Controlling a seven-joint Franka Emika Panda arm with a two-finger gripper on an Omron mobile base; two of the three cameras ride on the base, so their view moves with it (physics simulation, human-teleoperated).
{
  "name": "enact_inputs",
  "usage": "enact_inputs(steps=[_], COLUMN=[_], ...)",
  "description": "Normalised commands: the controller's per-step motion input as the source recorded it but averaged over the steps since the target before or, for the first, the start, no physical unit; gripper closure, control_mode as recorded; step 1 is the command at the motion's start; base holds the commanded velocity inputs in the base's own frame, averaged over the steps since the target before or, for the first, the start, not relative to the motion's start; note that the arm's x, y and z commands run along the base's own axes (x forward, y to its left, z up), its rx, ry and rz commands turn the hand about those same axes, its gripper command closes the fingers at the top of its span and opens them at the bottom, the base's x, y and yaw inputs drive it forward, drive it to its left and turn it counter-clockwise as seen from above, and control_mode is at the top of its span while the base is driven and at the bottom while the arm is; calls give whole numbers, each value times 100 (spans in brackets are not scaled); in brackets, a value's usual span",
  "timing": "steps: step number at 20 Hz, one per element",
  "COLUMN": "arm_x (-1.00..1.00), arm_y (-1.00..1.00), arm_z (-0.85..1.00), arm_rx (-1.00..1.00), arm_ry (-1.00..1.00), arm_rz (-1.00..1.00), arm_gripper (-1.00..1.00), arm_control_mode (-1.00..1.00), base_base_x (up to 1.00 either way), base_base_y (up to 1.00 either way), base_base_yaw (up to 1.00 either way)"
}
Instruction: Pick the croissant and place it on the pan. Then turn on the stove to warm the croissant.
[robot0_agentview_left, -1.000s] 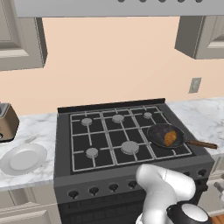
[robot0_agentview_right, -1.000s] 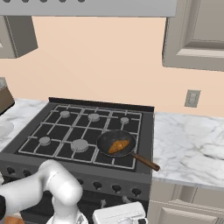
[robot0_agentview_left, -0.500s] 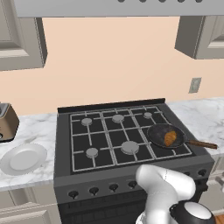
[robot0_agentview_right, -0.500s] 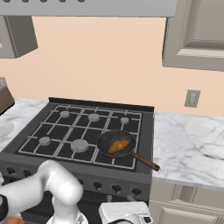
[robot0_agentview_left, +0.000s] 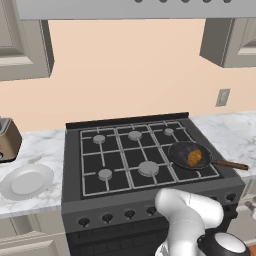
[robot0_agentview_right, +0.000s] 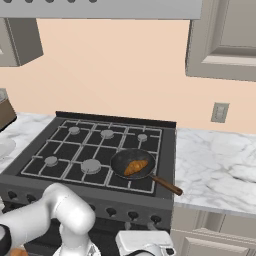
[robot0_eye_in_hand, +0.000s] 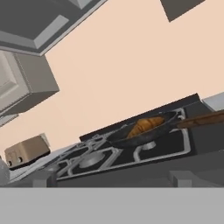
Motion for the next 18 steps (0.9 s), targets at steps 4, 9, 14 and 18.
enact_inputs(steps=[4, 9, 14, 18], arm_x=[1, 5, 14, 21], arm_y=[0, 0, 0, 0], arm_z=[-15, -13, -5, 0], arm_rx=[0, 0, 0, 0], arm_ry=[0, 0, 0, 0], arm_rz=[-4, -7, -9, -10], arm_gripper=[-100, -100, -100, -100], arm_control_mode=[-100, -100, -100, -100], base_base_x=[0, 0, 0, 0], base_base_y=[0, 0, 0, 0], base_base_yaw=[0, 0, 0, 0])
